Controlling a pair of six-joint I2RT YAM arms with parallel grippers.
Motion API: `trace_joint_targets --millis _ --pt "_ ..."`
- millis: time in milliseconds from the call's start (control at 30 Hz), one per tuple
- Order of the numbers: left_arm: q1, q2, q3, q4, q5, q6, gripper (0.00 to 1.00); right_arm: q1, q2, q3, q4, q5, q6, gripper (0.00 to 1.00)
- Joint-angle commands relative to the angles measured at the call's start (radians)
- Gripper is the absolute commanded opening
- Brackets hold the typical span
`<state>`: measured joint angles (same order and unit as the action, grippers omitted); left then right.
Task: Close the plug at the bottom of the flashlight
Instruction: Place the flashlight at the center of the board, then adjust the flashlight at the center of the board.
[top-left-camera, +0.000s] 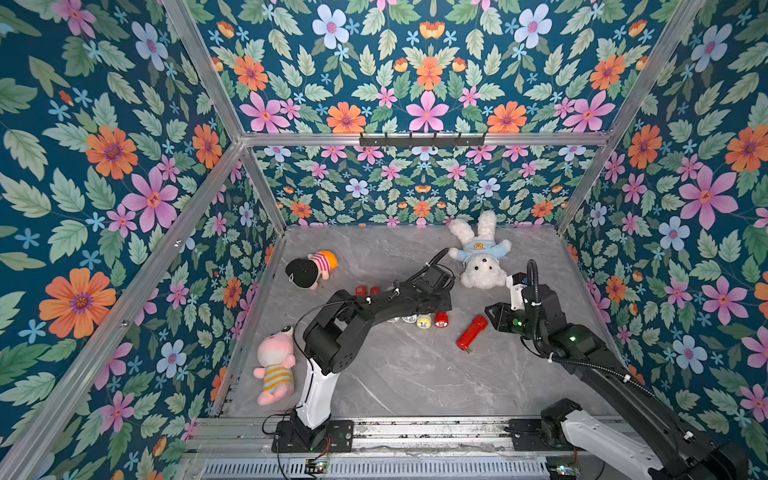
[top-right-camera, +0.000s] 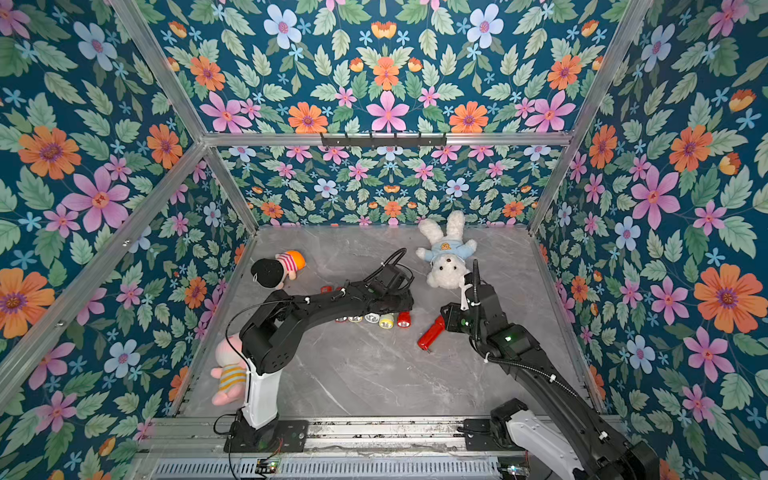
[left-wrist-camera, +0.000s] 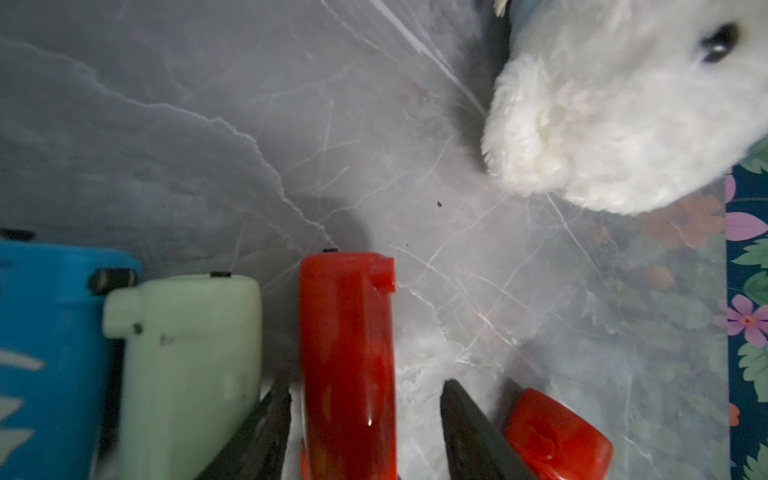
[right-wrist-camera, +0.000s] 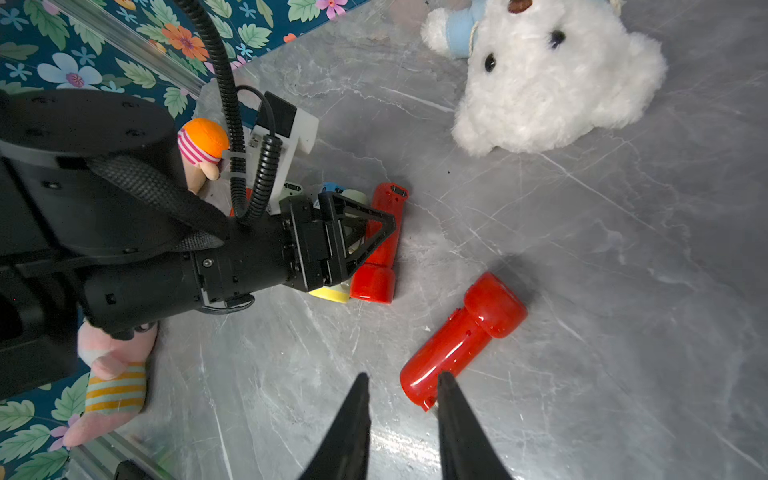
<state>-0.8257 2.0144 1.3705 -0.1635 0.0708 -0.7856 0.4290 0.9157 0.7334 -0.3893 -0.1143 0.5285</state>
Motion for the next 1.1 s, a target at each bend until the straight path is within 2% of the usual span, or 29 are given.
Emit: trace_joint_targets --millis 0,100,167,367,467,567,633,867,1067 --pt "-0.003 -0.031 0.002 0.026 -0.006 0.006 0.61 0.000 0.012 0.014 0.012 -0.015 0.020 0.42" --pt "-0.023 -0.076 -0.008 0.014 -0.029 0.029 0.63 0.000 0.017 0.029 -0.012 -0.047 0.025 0.56" --pt "-0.044 -0.103 -0.024 0.013 -0.064 0.045 0.64 0.000 0.007 0.015 -0.005 -0.032 0.036 0.62" --pt "-0.114 -0.127 -0.074 0.057 -0.060 0.099 0.65 -0.003 -0.038 0.019 -0.054 0.015 0.024 0.68" --pt "-0.146 -0.114 -0.075 0.044 -0.034 0.106 0.66 -0.040 -0.042 0.026 -0.078 -0.023 0.028 0.73" --pt "-0.170 -0.111 -0.086 0.045 -0.012 0.097 0.67 -0.130 -0.026 0.005 -0.056 -0.158 0.058 0.75" --pt "-0.185 -0.112 -0.091 0.060 -0.001 0.099 0.67 -0.170 -0.019 -0.016 -0.037 -0.198 0.070 0.75" --pt "-0.220 -0.092 -0.090 0.116 0.053 0.152 0.69 -0.177 -0.036 -0.028 -0.058 -0.167 0.046 0.77" --pt "-0.224 -0.037 -0.030 0.046 0.034 0.182 0.68 -0.177 -0.044 -0.035 -0.062 -0.158 0.040 0.78"
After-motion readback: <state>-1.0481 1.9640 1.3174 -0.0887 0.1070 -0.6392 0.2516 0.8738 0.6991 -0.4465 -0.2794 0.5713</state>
